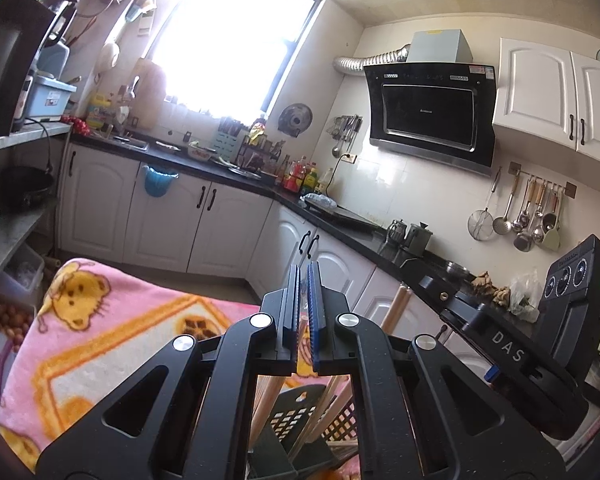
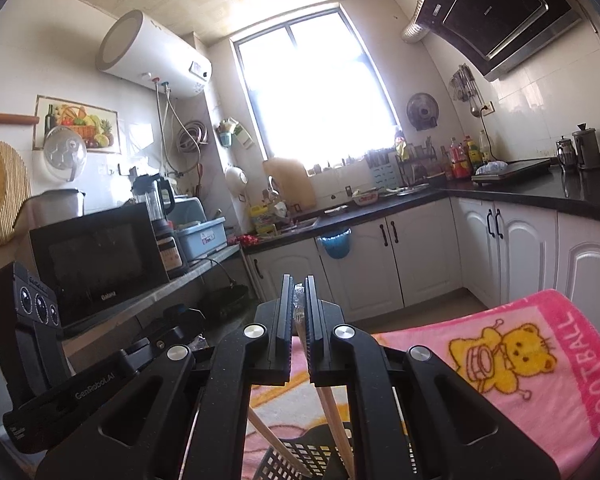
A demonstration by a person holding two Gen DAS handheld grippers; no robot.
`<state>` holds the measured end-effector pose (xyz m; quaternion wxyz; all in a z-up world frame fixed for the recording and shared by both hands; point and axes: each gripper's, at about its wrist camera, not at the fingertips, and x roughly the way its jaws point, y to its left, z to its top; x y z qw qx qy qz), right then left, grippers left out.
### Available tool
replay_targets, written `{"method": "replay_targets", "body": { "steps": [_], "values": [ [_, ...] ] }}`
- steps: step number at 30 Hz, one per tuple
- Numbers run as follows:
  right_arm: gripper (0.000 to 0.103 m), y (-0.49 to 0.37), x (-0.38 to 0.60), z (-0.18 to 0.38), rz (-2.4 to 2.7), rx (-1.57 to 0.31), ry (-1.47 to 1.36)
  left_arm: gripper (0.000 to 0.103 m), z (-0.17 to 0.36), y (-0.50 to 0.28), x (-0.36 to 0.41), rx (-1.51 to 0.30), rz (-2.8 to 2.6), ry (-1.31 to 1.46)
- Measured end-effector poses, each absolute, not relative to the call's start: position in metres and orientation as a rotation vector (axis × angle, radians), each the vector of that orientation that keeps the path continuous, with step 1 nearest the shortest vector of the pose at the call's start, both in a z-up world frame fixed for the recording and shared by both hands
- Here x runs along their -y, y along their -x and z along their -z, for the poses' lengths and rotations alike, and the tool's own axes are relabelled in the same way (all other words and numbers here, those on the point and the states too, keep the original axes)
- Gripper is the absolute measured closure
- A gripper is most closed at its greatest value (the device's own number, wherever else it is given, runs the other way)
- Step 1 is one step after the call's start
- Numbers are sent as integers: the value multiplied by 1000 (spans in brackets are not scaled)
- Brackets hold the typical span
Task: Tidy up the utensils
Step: 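Lower both chopsticks into the caddy and open both tools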
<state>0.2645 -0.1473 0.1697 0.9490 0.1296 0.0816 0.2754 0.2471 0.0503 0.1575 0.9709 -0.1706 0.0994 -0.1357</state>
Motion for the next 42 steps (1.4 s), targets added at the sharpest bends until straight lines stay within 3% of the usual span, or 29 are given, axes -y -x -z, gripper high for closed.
{"method": "replay_targets", "body": {
  "steps": [28,32,42],
  "values": [
    [96,-270,138,-118,-511,-304,-215,101,-115,-247,-44,-305,281,344],
    [88,-268,142,-114,-493,-332,-206,101,-113,-246,-44,-310,283,338],
    [83,-254,157,-105,-470,-383,-204,101,-109,-240,-48,-330,285,351]
  ]
}}
